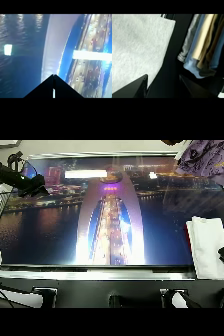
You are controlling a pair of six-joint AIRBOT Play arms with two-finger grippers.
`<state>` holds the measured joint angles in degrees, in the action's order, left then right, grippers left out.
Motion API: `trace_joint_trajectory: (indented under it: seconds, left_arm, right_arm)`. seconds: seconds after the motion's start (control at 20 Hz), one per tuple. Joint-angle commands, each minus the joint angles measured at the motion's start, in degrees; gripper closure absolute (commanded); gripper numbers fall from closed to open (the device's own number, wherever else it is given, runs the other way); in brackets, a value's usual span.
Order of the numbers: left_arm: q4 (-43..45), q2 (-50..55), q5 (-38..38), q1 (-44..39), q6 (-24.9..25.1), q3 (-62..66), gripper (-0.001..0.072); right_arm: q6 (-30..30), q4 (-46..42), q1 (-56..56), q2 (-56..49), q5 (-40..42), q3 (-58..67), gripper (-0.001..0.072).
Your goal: Fold the clothes and pants, and hang the long-sleeved shirts on hangers.
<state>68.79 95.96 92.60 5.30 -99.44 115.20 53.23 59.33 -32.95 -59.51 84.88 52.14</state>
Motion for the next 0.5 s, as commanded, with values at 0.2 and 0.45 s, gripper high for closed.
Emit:
trace_joint_trajectory:
  seconds: [0.2, 0.45]
  left_arm:
    - [5.4, -3.9, -2.1, 0.0, 4.9, 0.0, 0.0684]
    - [9.4, -13.7, -10.0, -1.2, 9.2, -4.7, 0.0684]
  right_arm:
    - [20.7, 28.1, 4.4, 0.0, -16.6, 10.5, 0.0598]
    - [30.0, 34.9, 30.5, 0.0, -27.8, 12.1, 0.0679]
